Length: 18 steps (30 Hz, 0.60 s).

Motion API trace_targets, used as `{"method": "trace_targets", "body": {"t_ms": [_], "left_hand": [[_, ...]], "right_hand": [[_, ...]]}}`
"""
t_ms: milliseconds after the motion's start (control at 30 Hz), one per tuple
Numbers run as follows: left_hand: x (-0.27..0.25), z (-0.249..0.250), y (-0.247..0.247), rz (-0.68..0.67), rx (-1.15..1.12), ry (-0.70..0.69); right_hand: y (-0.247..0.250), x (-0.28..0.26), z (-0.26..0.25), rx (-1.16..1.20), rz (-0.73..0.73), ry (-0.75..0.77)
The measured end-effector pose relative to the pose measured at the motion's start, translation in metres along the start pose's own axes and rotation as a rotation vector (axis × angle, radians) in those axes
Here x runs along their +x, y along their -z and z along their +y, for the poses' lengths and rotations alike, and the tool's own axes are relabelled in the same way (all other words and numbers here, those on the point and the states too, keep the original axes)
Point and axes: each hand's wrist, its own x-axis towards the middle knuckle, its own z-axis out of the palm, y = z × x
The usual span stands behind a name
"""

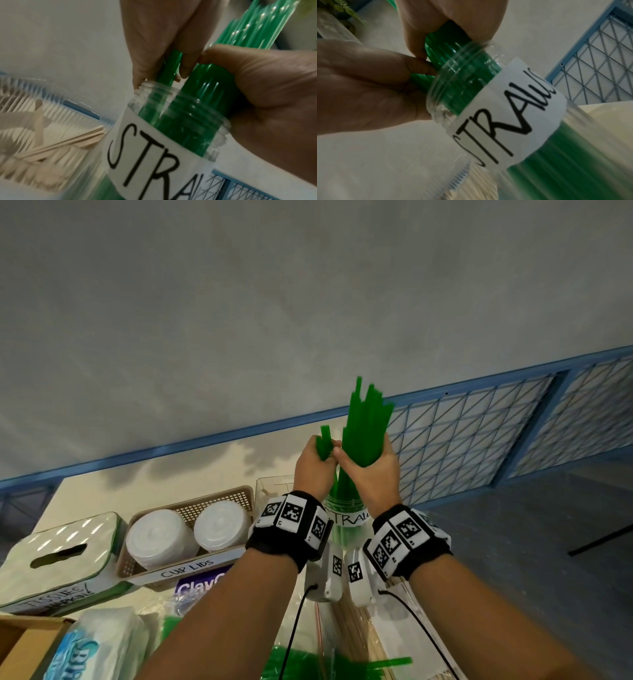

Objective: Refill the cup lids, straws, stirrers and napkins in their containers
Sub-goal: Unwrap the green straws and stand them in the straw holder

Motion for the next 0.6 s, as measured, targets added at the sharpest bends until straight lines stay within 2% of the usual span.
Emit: {"method": "trace_targets", "body": {"t_ms": [200,400,600], "left_hand": [[-0.002,-0.001,-0.003,0.062,-0.074,0.060],[-0.001,-0.002,-0.001,0.062,-0.081,0.072],[-0.005,0.000,0.009,0.029,-0.167,0.101]], "right_hand": [[0.001,0.000,-0.001,-0.019,-0.036,0.009],[0.000,0.001,-0.002,-0.073,-0.068,0.035],[0.002,-0.002,-0.004,-0.058,-0.083,-0.023]]}}
